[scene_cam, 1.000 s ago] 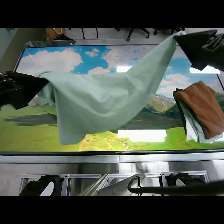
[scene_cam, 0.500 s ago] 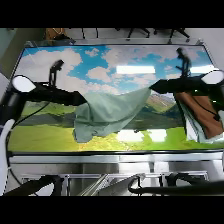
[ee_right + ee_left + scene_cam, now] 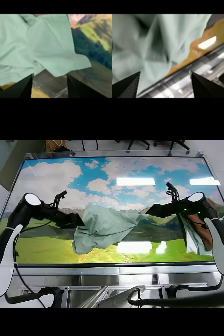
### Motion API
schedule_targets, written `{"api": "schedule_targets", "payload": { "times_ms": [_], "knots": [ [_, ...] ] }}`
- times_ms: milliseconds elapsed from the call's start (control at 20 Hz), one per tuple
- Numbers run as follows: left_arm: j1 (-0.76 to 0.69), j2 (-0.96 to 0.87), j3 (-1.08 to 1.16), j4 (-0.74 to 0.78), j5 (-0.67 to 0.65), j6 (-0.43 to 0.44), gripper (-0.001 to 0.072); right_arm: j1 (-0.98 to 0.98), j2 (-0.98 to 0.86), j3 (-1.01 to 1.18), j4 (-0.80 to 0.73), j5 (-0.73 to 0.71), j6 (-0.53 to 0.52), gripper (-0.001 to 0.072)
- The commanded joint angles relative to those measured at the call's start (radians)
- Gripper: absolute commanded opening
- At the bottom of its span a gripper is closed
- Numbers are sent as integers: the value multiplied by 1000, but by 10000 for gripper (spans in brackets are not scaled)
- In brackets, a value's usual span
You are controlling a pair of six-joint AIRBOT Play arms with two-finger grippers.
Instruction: Fold the shirts.
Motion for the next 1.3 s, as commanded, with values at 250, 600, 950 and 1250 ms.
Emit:
{"api": "schedule_targets", "payload": {
  "times_ms": [250, 600, 950, 1250],
  "knots": [
    [124, 485, -711, -23, 191, 2, 704, 1, 28, -177, 8, 27, -3, 528],
    [22, 602, -921, -282, 765, 8, 703, 186, -66, -217, 100, -222, -19, 527],
    [-139, 344, -807, -321, 883, 14, 151, 245, -147, -217, 292, -320, -113, 346],
    [-149, 280, -590, -259, 702, 76, 12, 240, -143, -207, 472, -266, -205, 15]
  ]
}}
